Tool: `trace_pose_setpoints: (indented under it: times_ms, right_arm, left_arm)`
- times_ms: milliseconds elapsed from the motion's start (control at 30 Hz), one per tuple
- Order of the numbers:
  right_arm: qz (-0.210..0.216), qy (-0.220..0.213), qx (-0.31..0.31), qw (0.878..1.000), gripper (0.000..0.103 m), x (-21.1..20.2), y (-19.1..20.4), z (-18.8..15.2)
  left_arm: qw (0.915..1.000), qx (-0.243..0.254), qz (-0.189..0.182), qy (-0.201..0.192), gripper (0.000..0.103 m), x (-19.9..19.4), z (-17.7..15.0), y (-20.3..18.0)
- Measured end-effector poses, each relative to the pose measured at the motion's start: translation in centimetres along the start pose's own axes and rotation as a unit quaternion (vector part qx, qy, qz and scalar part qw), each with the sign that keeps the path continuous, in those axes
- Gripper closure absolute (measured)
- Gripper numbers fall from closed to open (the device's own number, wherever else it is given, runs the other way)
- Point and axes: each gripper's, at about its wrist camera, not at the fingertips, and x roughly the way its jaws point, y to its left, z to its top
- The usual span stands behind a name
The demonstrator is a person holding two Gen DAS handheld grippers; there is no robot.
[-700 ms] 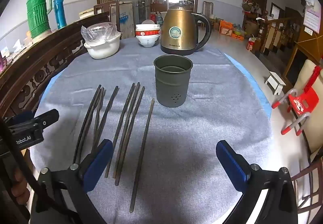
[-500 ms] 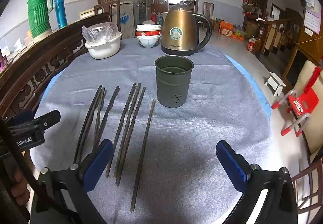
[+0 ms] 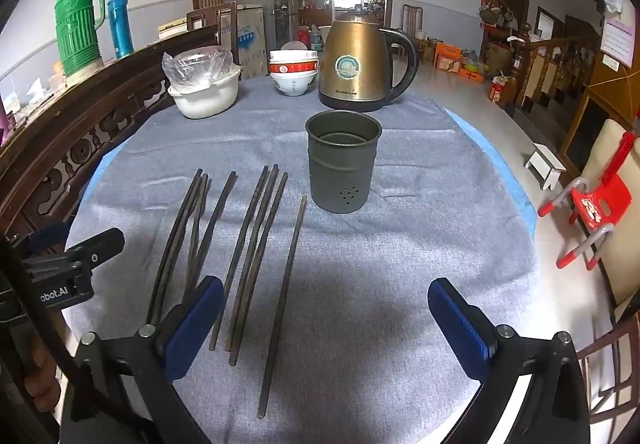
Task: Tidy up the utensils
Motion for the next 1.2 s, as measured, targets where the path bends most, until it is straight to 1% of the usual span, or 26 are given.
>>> trace_pose_setpoints:
  times_ms: [300, 467, 1033, 1200]
  right_arm:
    - [0.0, 0.002, 0.0, 1.0, 0.0, 0.2, -0.02, -0.02]
    - [0.0, 0.004, -0.003, 1.0, 0.0, 0.28, 0.13, 0.0]
    - [0.003, 0.003, -0.007, 1.0, 0.0, 0.35, 0.45, -0.21]
    - [0.006, 0.005, -0.006, 1.0, 0.0, 0.38, 0.42, -0.31]
  left_arm:
    - [1.0, 0.001, -0.002, 0.008, 0.0, 0.12, -0.13, 0.06]
    - [1.0, 0.005, 0.004, 0.004, 0.0, 0.11, -0.16, -0.05]
    - [0.9999, 0.009, -0.004, 0.002, 0.0, 0.05, -0.34, -0.19]
    - [0.9999, 0.01, 0.0, 0.002, 0.0, 0.06, -0.36, -0.22]
